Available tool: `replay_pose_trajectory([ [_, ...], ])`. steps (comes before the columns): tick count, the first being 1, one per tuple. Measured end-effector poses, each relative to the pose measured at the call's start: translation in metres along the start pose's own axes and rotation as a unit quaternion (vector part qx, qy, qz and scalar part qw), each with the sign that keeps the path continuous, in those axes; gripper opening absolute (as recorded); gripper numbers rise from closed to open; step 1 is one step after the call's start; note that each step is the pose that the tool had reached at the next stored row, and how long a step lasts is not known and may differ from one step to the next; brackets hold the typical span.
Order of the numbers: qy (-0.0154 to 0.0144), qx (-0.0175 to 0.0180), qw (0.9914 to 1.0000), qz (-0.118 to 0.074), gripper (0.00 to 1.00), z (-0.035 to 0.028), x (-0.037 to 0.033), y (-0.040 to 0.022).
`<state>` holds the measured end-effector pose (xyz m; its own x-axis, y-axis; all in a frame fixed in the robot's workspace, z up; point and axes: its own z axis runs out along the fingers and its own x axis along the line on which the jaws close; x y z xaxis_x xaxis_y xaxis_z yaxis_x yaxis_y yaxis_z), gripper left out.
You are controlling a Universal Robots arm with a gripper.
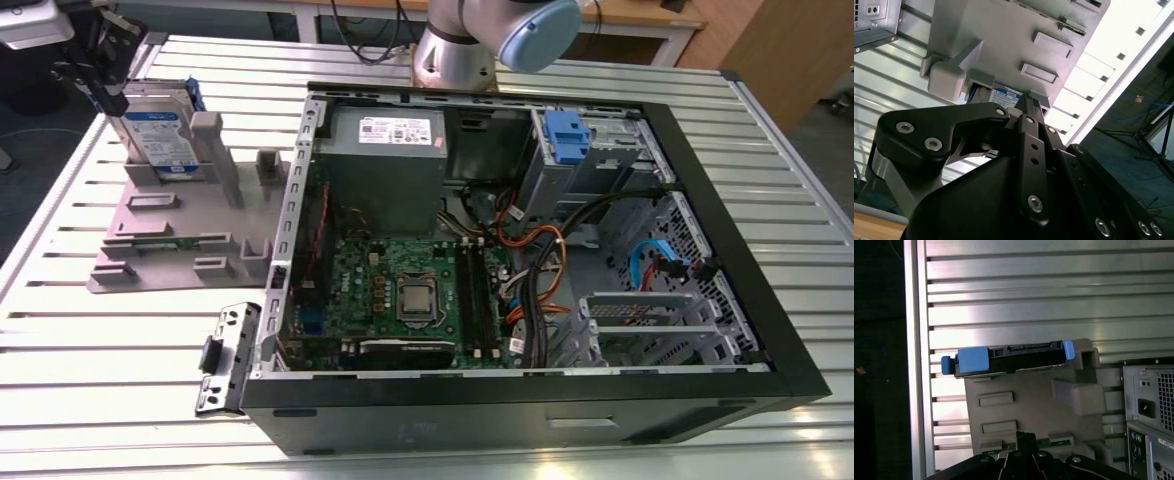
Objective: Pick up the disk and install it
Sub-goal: 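Pick up the disk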
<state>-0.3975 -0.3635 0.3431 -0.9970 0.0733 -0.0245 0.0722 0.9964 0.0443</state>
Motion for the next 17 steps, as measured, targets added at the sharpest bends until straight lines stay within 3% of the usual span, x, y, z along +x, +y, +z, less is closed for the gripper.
replay_pose_trajectory([
  [17,0.0015,-0.0008,0.99943,-0.034,0.10,0.0000,0.0000,0.0000],
])
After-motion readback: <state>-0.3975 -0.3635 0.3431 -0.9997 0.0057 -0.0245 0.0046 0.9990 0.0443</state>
